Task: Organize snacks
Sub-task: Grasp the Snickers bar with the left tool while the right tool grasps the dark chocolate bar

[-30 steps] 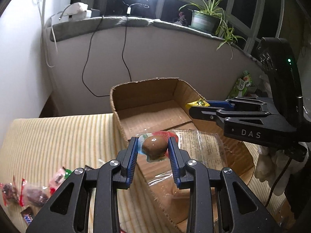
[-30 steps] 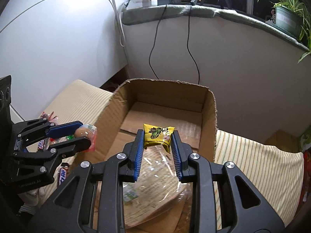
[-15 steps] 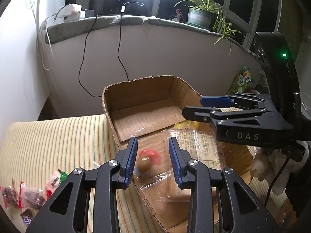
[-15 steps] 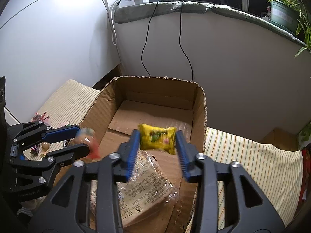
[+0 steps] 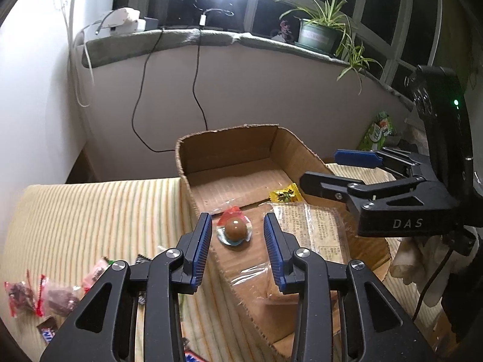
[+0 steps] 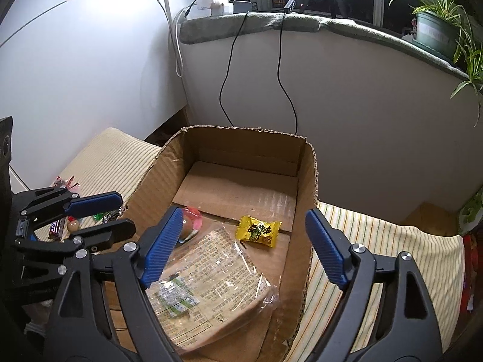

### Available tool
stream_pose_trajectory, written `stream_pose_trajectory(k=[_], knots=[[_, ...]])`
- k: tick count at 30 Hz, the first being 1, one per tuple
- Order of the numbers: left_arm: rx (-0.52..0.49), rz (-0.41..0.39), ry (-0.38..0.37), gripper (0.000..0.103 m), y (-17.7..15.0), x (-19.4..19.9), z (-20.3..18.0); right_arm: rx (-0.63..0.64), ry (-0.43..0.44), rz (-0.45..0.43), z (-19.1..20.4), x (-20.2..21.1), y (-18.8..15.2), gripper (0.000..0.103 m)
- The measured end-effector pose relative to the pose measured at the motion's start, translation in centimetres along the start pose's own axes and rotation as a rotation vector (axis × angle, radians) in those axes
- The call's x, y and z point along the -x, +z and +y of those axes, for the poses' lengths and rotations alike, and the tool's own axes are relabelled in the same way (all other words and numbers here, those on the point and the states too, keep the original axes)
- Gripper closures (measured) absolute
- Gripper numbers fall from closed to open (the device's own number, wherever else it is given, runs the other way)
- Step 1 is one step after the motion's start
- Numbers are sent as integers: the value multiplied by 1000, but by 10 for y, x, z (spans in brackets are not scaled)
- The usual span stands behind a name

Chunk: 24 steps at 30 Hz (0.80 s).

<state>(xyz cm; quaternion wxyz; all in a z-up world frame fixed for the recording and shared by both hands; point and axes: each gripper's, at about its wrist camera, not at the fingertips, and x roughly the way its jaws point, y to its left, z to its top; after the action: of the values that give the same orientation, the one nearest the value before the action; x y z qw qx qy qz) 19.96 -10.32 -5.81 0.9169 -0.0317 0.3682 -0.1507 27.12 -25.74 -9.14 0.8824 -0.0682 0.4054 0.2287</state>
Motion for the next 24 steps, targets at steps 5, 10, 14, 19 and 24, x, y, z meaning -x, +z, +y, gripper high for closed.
stream_pose_trajectory(k=[5,10,14,19,24], knots=[[18,-20,13,69,-4,19,8,-2,9,-15,7,13,-2,17],[38,-39,32,69,-11,40,20,13,38,-38,23,30,-7,17],[62,-56,53,69,-19,57,33,35,70,-56,42,43,-12,17],[104,-73,93,69,-33,79,54,65,125,-80,72,62,-22,17],[153,-80,138,69,-54,99,77,88,186,-87,103,75,-35,17]])
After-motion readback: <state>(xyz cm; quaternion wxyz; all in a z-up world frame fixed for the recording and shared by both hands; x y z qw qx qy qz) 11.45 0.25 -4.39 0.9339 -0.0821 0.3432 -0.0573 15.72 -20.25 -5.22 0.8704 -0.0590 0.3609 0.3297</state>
